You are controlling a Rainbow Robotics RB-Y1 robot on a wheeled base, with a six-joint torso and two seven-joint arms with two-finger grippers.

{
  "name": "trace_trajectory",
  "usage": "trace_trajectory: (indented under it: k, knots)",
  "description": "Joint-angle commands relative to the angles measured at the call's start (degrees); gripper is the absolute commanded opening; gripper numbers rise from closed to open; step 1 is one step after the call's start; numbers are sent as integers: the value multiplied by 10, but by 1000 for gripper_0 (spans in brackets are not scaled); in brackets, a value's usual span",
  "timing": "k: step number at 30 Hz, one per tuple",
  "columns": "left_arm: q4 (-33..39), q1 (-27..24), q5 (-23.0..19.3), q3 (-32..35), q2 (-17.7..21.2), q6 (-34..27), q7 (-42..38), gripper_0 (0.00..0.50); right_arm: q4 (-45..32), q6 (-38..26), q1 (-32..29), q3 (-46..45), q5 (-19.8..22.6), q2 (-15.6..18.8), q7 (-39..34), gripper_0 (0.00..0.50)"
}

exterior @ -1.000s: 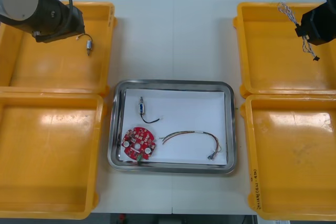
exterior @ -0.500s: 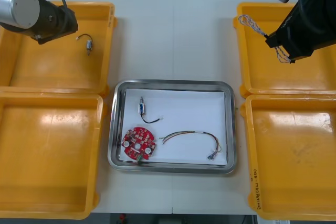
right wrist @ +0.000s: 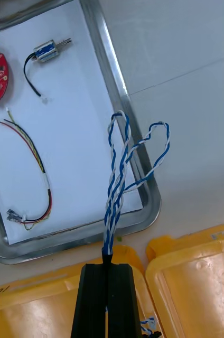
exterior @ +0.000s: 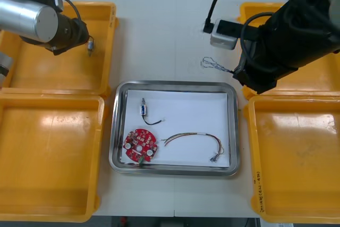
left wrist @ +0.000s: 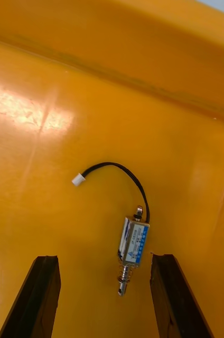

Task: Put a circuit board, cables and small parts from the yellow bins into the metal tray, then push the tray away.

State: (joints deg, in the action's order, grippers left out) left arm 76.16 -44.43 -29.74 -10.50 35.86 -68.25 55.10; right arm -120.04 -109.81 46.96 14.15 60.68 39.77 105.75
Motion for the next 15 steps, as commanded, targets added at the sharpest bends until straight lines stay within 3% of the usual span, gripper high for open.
trace_trajectory:
  k: [1,8,15]
  knots:
    - [0,-28,10,-14,-18,11,48,500,-18,-2,44,64,-30,3,23,0]
    - [-7,-27,21,-20,-30,26,47,500,4,12,59,149,-83,-35,27,0]
    - [-20,-27,24,-20,-37,46,50,500,80,74,65,198,-87,-72,38,0]
